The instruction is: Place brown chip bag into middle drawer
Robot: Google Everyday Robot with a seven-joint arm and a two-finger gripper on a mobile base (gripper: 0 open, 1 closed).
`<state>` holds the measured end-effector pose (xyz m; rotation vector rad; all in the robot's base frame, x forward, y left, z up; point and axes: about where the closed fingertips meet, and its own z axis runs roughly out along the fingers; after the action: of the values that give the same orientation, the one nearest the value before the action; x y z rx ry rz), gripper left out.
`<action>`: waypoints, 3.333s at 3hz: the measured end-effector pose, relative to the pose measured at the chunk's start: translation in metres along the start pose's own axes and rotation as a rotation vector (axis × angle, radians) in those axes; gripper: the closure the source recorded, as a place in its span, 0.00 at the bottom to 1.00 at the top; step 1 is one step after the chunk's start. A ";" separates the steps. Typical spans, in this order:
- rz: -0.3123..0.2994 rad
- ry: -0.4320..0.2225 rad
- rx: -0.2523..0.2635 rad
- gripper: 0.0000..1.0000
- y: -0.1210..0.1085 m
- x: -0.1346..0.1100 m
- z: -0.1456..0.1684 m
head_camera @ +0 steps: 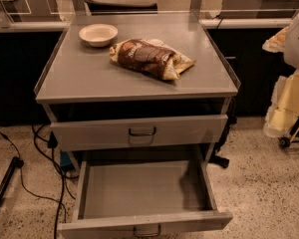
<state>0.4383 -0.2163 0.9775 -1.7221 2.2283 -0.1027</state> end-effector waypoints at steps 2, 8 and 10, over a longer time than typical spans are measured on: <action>-0.007 -0.037 0.019 0.00 -0.016 -0.018 0.012; 0.078 -0.156 0.144 0.00 -0.123 -0.127 0.099; 0.172 -0.281 0.191 0.00 -0.162 -0.167 0.140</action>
Offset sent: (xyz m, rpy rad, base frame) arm 0.0332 0.0242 -0.0110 0.0453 -0.0259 0.0330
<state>0.6670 -0.0816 0.9199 -1.3499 2.0742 -0.0300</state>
